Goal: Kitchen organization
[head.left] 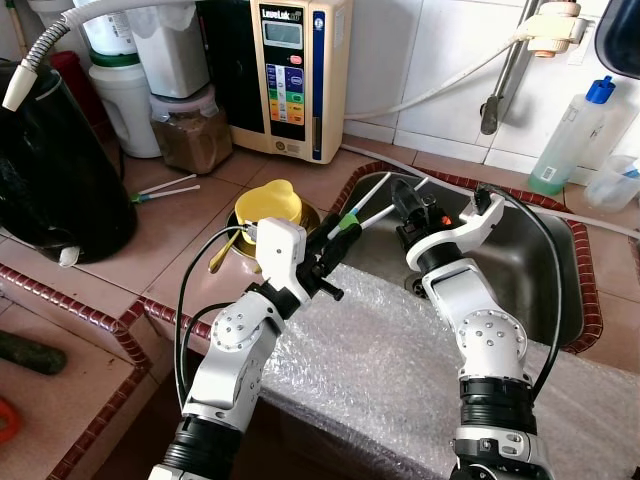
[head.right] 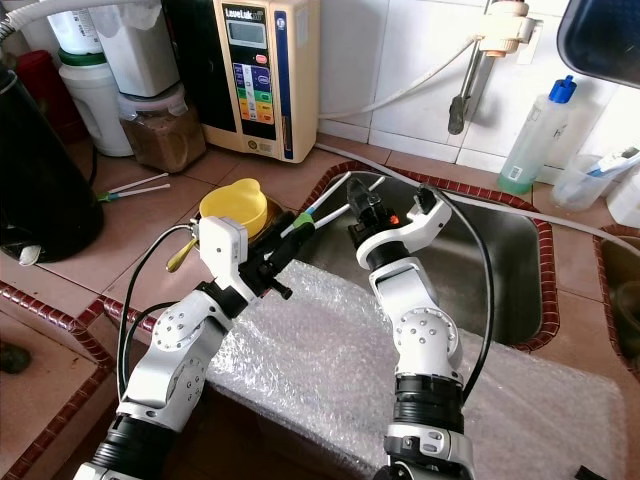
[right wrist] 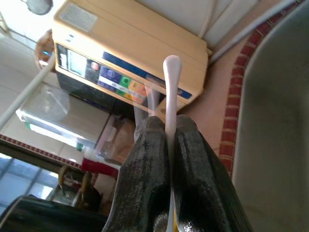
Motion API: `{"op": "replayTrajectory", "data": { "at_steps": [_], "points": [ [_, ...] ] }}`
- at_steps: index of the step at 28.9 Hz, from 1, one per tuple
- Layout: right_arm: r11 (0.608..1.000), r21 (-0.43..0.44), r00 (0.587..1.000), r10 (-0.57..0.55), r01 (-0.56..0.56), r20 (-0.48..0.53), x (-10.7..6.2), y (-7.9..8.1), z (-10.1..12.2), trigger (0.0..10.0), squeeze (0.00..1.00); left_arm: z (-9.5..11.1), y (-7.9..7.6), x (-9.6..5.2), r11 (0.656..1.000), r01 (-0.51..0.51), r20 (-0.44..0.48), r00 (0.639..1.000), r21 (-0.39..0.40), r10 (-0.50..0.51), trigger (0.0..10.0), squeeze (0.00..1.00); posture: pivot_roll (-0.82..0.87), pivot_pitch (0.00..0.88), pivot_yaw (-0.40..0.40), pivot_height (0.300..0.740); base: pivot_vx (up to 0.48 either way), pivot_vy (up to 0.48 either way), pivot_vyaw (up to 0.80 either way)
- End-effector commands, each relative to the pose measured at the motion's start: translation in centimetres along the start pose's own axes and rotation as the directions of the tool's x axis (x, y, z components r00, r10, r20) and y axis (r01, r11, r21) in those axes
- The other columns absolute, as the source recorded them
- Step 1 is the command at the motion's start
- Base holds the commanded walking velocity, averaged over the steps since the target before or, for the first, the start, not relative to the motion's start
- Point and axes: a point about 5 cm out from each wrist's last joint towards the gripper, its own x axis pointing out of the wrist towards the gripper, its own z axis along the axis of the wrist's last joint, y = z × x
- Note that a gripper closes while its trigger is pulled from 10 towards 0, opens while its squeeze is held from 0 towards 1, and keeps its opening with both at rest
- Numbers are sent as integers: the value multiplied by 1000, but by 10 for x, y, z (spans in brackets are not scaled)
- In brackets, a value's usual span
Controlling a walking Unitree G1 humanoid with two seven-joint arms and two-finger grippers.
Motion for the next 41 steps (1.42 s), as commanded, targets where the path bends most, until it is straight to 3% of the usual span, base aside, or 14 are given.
{"op": "replayTrajectory", "data": {
  "at_steps": [1, 7, 16, 17, 22, 23, 25, 33, 34, 36, 38, 39, 40, 41],
  "points": [
    [1000, 13, 1000, -9, 9, 6, 3, 3, -4, 0, 0, 7, 0, 4, 1000, 7, 24, 1000, 21, -7, 10000, 1000, -1, 0, 17, 740, 0, 0, 0],
    [998, -38, 998, -39, 41, 39, 4, 0, 1, 0, 0, 6, 2, 3, 999, -11, 14, 1000, 42, 11, 10000, 1000, 1, 0, 17, 740, 0, 0, 0],
    [875, -484, 998, 38, -10, 48, 10, 8, 27, 0, 0, -4, 8, -4, 997, -6, -92, 996, 81, 14, 10000, 1000, 14, 0, 10, 740, 0, 0, 0],
    [777, -629, 999, 33, 1, 43, 11, 5, 34, 0, 0, -8, 6, -5, 996, 22, -131, 991, 81, -11, 10000, 1000, 13, 0, 9, 740, 0, 0, 0],
    [612, -790, 999, -53, 40, 9, 12, -17, 39, 0, 0, -12, 8, -4, 994, 10, -193, 981, 107, 11, 10000, 1000, 8, 0, 7, 740, 0, 0, 0],
    [515, -854, 994, -108, 71, 17, 10, -28, 42, 0, 0, -12, 9, -4, 993, 8, -209, 978, 118, 17, 10000, 1000, 10, 0, 6, 740, 0, 0, 0],
    [450, -888, 986, -166, 99, 26, 7, -39, 45, 0, 0, -12, 11, -5, 991, 10, -225, 974, 133, 20, 10000, 1000, 9, 0, 8, 740, 0, 0, 0],
    [366, -906, 943, -318, 212, 93, -4, -73, 57, 0, 0, -22, 15, -13, 982, 43, -312, 950, 186, 17, 10000, 1000, 6, 0, 23, 740, 0, 0, 0],
    [275, -931, 920, -369, 241, 129, -8, -81, 61, 0, 0, -24, 14, -14, 980, 54, -327, 945, 190, 11, 10000, 1000, 6, 0, 25, 740, 0, 0, 0],
    [228, -941, 898, -417, 251, 139, -12, -90, 62, 510, 0, -25, 13, -14, 983, 60, -340, 940, 173, 3, 10000, 1000, 6, 0, 24, 740, 0, 0, 0],
    [251, -928, 886, -441, 274, 142, -15, -94, 62, 4275, 0, -27, 12, -14, 981, 70, -351, 937, 182, -2, 10000, 1000, 6, 0, 25, 740, 0, 0, 0],
    [250, -929, 880, -455, 271, 134, -16, -97, 61, 8000, 663, -27, 13, -14, 979, 71, -356, 935, 190, 1, 10000, 1000, 4, 0, 28, 740, 0, 0, 0],
    [262, -927, 878, -462, 269, 124, -18, -100, 59, 10000, 1000, -30, 13, -15, 979, 67, -365, 931, 192, 8, 10000, 1000, 3, 0, 31, 740, 0, 0, 0],
    [275, -924, 878, -465, 266, 114, -18, -100, 57, 10000, 1000, -31, 12, -15, 979, 67, -369, 930, 191, 8, 10000, 1000, 3, 0, 31, 740, 0, 0, 0]
  ]
}}
